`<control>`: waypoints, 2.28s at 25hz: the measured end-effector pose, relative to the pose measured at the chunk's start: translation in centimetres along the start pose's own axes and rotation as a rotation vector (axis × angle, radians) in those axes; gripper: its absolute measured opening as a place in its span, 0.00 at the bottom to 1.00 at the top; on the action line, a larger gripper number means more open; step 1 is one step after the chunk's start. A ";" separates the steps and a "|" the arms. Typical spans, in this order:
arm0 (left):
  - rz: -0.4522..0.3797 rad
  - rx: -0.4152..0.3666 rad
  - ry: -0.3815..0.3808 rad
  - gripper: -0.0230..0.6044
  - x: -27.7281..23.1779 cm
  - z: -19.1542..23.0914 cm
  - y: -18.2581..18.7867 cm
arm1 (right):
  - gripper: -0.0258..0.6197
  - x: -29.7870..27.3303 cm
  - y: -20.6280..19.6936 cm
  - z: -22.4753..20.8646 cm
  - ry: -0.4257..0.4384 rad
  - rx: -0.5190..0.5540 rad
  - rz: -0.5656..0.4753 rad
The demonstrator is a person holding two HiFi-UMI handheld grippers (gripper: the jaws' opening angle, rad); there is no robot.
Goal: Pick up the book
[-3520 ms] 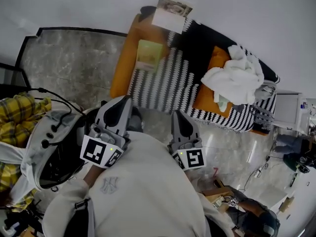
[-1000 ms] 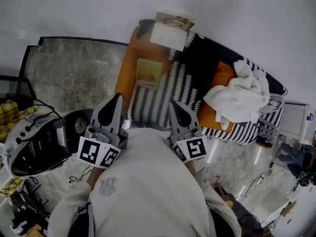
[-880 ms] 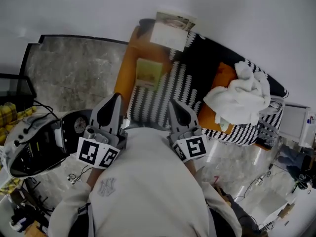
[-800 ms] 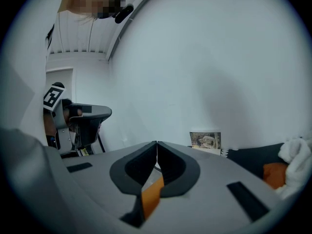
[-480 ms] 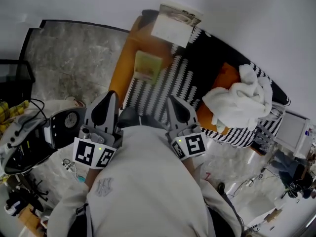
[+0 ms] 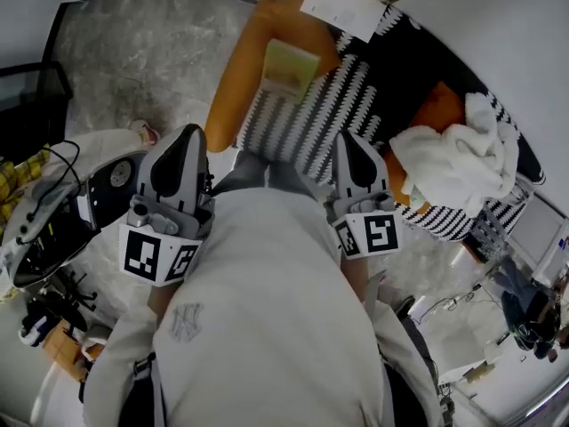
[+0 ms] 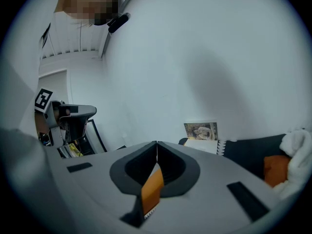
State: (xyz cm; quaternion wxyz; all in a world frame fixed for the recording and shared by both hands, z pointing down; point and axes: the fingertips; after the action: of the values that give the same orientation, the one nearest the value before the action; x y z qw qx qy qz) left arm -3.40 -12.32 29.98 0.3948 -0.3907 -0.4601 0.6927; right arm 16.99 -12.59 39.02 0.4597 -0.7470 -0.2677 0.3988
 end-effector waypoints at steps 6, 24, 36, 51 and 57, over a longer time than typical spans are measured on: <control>0.013 -0.001 0.020 0.05 -0.2 4.3 -0.3 | 0.07 1.1 -0.8 0.3 -0.084 0.012 0.016; -0.072 0.048 -0.156 0.05 -4.3 2.0 0.5 | 0.07 3.0 2.0 0.2 -0.161 0.101 -0.127; -0.037 0.099 -0.206 0.05 -3.0 0.9 -0.4 | 0.21 1.7 1.1 2.3 -0.110 0.115 -0.080; 0.054 0.058 -0.211 0.05 -4.1 -0.9 -3.7 | 0.35 -2.9 -3.8 -3.6 -0.018 0.170 0.015; 0.144 0.063 -0.197 0.05 -4.3 -2.0 -8.1 | 0.40 -8.9 -6.7 -9.8 0.022 0.172 0.058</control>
State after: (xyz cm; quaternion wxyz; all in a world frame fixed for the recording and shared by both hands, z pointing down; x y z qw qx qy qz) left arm 1.59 -13.44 37.85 0.3091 -0.3399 -0.4455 0.7684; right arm 20.23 -21.14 50.72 0.5135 -0.7163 -0.2058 0.4253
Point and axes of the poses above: the fingertips, and each gripper's own axes: x backward along the fingers, z to its left, y out of its top
